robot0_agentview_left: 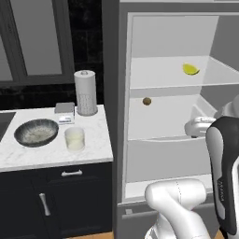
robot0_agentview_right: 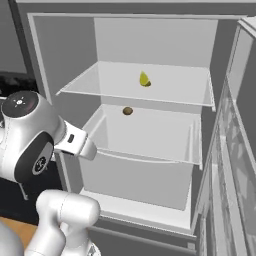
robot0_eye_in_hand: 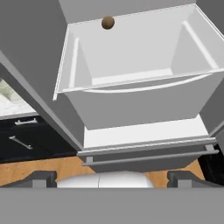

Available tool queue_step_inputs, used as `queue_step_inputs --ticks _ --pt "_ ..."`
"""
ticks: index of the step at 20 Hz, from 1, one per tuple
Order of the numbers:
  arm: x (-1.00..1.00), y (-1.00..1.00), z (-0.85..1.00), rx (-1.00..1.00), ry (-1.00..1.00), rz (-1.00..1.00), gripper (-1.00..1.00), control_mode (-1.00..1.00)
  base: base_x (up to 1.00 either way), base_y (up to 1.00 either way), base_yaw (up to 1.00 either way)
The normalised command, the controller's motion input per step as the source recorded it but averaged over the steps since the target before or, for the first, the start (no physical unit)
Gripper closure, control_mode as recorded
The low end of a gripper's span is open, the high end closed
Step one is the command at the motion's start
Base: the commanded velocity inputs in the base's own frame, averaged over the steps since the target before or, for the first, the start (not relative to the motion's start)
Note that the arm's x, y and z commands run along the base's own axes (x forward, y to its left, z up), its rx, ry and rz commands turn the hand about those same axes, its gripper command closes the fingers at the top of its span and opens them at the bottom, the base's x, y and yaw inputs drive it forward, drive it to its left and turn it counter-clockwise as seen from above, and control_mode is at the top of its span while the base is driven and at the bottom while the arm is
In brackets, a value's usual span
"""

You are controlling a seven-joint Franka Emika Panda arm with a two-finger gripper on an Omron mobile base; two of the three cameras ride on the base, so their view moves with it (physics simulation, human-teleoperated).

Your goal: Grab a lemon wedge from the fridge and one ice cube from the ice bowl, and put them in the glass of lemonade.

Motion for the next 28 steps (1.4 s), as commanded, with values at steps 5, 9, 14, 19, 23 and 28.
queue_step_inputs --ticks 5,9,14,19,23,28 --pt "0.00 0.00 0.00 0.00 0.00 0.00 -1.00 1.00 -0.17 -0.34 0.00" --pt "0.00 0.00 0.00 0.00 0.00 0.00 -1.00 1.00 -0.21 -0.09 -0.17" --pt "0.00 0.00 0.00 0.00 0.00 0.00 -1.00 1.00 0.22 0.00 -0.18" --pt "0.00 -0.04 0.05 0.00 0.02 0.00 -1.00 -1.00 0.28 -0.21 -0.06" --pt "-0.13 -0.07 0.62 -0.03 -0.05 0.03 -1.00 -1.00 0.00 0.00 0.00" --pt "-0.32 -0.01 1.00 -0.15 -0.18 0.01 -1.00 -1.00 0.00 0.00 0.00"
